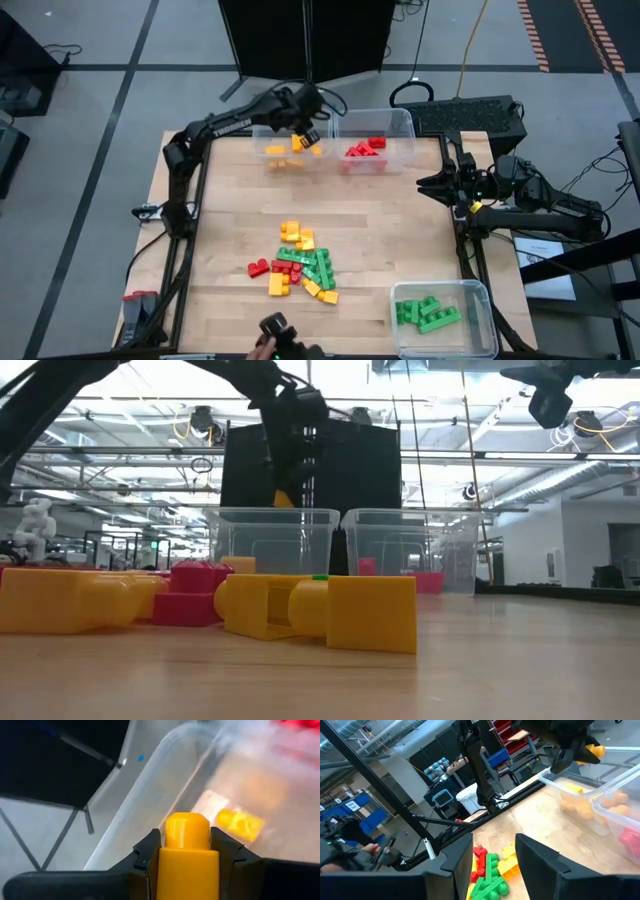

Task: Sort blocks
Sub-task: Put the yellow game piece into the top left transparent bin

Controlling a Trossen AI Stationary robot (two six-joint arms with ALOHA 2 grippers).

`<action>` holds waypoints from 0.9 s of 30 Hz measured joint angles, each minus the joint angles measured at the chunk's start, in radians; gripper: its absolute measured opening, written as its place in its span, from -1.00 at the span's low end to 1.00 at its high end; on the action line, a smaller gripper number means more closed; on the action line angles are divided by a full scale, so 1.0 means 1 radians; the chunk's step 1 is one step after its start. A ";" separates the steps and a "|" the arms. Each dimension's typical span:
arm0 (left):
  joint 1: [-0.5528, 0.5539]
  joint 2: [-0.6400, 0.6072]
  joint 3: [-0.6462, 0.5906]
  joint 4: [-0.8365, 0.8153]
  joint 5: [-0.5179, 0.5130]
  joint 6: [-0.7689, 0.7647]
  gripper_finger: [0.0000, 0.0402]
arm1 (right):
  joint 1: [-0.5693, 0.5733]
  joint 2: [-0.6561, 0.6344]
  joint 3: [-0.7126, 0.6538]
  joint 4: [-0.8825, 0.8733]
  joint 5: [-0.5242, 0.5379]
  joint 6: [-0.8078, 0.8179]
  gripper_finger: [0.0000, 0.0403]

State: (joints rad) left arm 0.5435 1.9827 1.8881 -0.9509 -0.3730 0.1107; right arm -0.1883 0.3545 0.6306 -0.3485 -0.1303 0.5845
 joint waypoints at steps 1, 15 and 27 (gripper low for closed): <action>-0.012 0.000 0.000 0.008 -0.006 0.002 -0.48 | 0.000 0.000 0.000 0.000 0.000 -0.004 -0.29; -0.005 -0.057 -0.277 0.213 0.068 -0.027 -0.52 | 0.000 0.000 0.000 -0.001 0.000 -0.021 -0.29; 0.040 -0.087 -0.374 0.272 0.213 -0.083 -0.37 | 0.000 0.000 0.000 0.000 0.002 -0.024 -0.29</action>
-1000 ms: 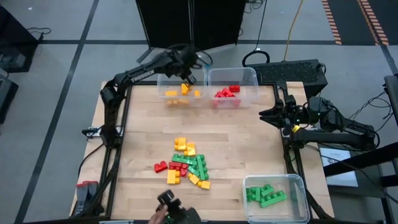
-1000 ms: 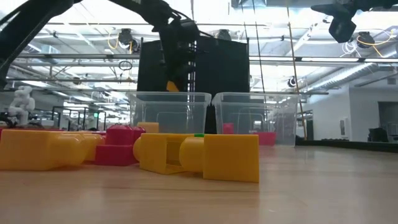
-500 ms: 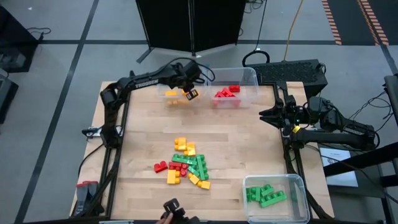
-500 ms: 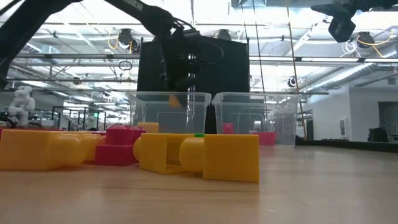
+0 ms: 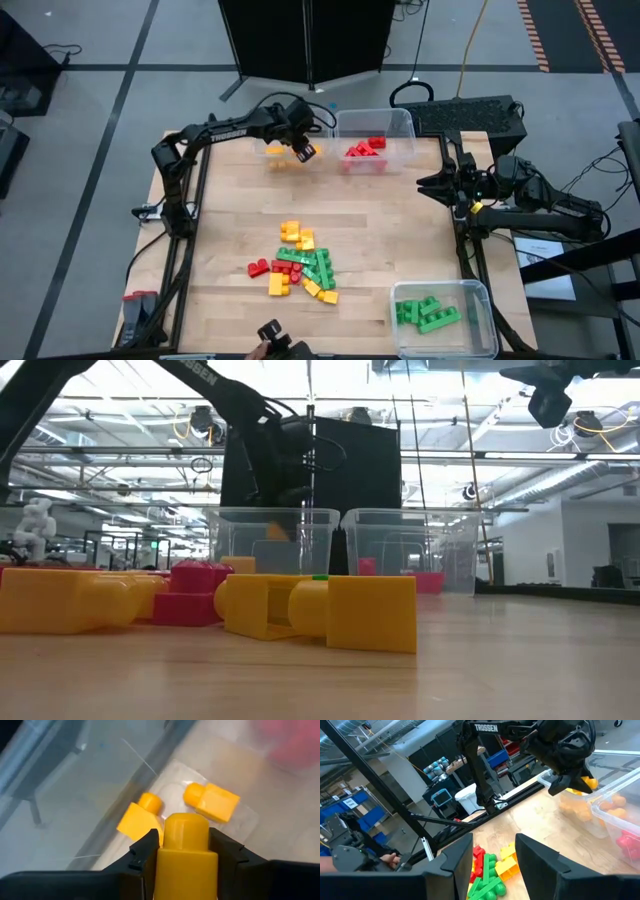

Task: Sort blocks
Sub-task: Put the yellow game piece into the top left transparent bin

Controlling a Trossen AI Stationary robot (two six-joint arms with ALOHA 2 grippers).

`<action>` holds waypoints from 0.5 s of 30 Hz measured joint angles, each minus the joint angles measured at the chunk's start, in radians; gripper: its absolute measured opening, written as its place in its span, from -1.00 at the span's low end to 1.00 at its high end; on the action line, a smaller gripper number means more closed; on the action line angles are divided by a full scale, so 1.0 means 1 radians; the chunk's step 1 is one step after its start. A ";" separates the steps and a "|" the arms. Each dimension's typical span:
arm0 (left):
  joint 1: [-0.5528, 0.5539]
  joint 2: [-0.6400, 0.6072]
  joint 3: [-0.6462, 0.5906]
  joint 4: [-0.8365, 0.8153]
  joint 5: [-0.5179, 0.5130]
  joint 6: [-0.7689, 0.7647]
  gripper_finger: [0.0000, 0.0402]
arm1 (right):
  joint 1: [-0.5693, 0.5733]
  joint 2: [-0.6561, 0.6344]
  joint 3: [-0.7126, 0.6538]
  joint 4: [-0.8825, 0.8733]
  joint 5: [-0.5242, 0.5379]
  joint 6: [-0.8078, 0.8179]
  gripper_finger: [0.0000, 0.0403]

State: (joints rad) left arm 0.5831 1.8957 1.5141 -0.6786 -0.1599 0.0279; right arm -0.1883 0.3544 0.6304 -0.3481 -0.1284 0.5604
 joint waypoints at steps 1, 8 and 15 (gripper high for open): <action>0.000 0.000 -0.002 -0.001 0.006 0.005 -0.37 | 0.000 0.000 0.000 0.000 0.000 0.001 -0.29; -0.015 -0.009 0.005 -0.014 0.001 0.060 -0.35 | 0.000 0.000 0.000 0.028 0.002 0.003 -0.29; -0.023 -0.033 0.049 -0.032 0.002 0.094 -0.35 | 0.000 0.000 0.000 0.040 0.003 0.001 -0.29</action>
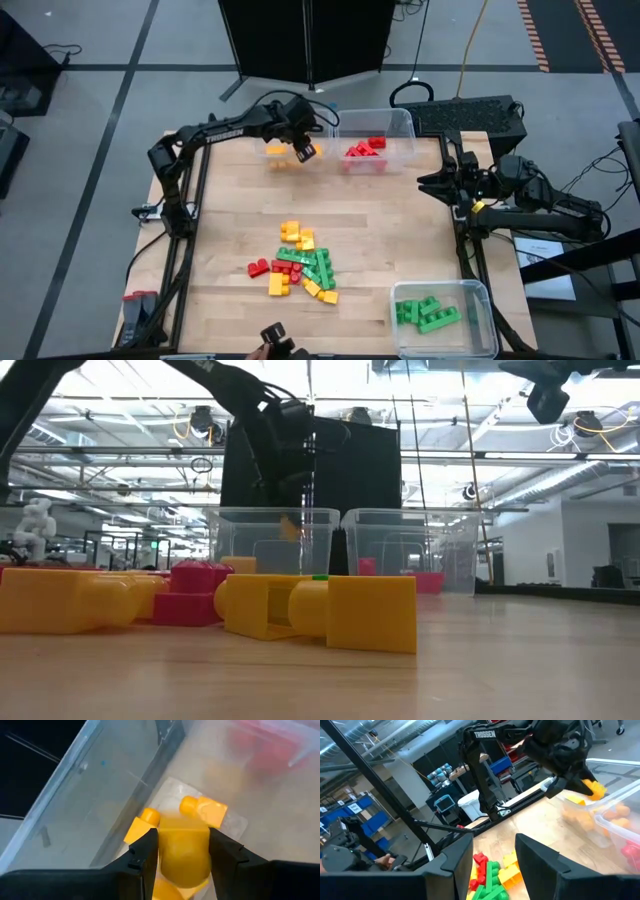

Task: Sort blocks
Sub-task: Put the yellow game piece into the top left transparent bin, then put the red game piece into the top right transparent bin

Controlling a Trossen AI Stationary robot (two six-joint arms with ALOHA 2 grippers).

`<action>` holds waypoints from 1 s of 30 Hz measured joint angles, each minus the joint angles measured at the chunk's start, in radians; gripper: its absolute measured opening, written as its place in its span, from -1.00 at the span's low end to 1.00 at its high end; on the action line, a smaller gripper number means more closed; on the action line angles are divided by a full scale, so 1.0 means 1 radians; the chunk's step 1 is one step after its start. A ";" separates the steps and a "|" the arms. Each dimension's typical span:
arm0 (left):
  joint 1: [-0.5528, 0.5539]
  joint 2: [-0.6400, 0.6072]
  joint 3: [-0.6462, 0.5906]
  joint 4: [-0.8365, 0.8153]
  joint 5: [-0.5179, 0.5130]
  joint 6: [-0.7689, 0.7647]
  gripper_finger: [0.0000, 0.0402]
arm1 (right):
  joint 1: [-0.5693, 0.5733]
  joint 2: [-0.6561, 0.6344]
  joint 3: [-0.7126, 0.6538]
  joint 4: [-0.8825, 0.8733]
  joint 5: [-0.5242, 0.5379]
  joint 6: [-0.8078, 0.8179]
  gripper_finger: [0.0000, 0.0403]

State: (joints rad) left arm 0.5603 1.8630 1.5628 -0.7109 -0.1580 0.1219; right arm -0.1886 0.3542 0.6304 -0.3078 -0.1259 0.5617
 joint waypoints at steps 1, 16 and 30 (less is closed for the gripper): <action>0.000 0.000 0.010 -0.018 0.002 0.011 -0.35 | 0.000 0.000 0.000 0.000 0.000 0.000 -0.29; -0.058 -0.008 0.190 -0.289 0.026 0.083 0.11 | 0.000 0.000 0.000 0.002 -0.001 -0.001 -0.29; -0.517 -0.335 0.314 -0.590 -0.076 -0.312 0.13 | 0.000 0.000 0.000 -0.009 -0.003 -0.024 -0.29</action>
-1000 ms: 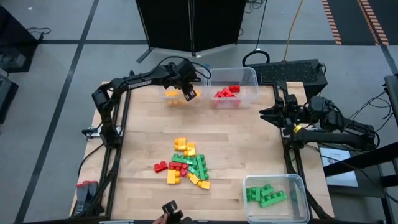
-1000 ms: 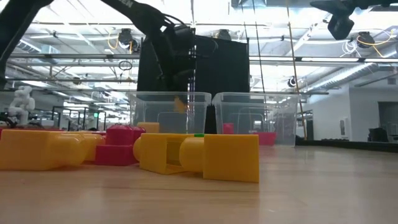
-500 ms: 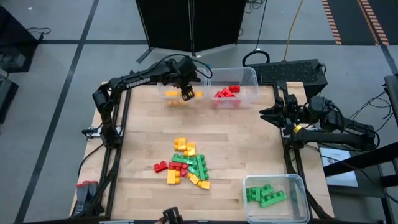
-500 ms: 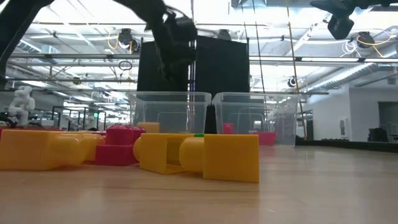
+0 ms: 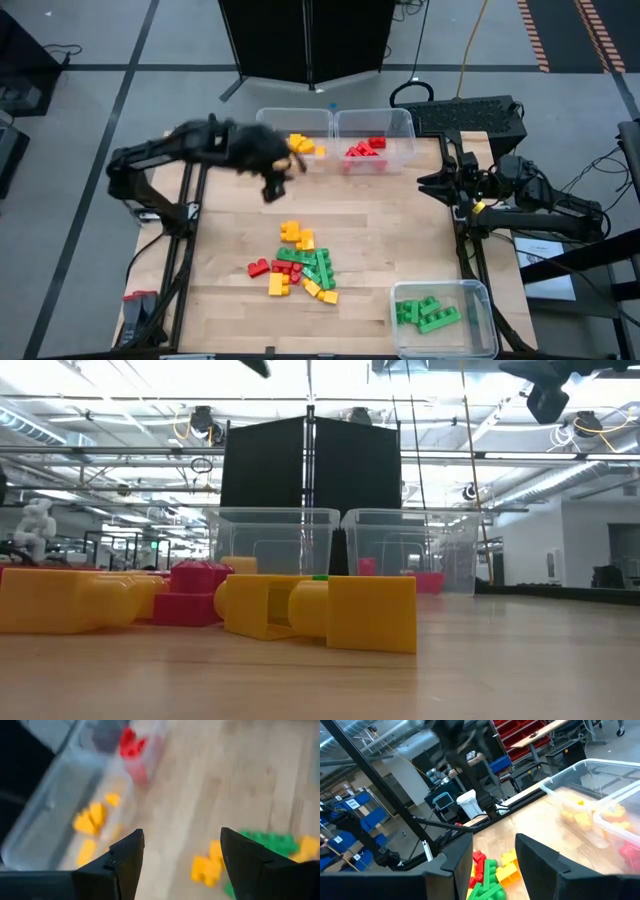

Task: Sort blocks
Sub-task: Put the red game piece into the top right transparent bin

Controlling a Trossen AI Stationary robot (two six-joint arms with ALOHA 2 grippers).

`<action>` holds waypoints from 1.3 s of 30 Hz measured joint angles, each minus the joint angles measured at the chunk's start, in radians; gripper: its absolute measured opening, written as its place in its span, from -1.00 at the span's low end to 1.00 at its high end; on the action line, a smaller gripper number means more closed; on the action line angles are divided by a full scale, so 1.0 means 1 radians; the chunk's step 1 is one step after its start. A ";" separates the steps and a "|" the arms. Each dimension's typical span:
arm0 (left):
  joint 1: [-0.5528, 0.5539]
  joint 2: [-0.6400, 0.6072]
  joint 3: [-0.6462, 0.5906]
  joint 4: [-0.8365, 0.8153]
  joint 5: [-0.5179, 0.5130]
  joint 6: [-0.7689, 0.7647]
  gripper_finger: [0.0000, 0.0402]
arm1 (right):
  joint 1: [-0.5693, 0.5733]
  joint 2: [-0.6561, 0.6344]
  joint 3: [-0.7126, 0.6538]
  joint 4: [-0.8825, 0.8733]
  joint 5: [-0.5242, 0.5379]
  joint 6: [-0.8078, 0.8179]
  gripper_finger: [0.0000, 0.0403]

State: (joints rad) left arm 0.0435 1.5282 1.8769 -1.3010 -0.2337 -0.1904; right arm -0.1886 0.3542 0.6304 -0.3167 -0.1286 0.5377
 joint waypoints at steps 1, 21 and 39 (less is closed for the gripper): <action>-0.046 -0.018 -0.041 -0.018 -0.027 -0.045 0.13 | 0.000 0.000 0.000 -0.001 -0.001 0.000 -0.29; -0.542 -0.059 -0.759 0.225 0.002 -0.820 0.13 | 0.000 0.000 0.000 -0.012 -0.008 0.000 -0.29; -0.633 -0.058 -0.975 0.510 0.000 -0.929 0.13 | 0.000 0.000 0.000 -0.039 -0.008 0.000 -0.29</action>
State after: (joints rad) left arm -0.5896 1.4700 0.9017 -0.7910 -0.2335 -1.1198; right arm -0.1883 0.3542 0.6304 -0.3553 -0.1368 0.5377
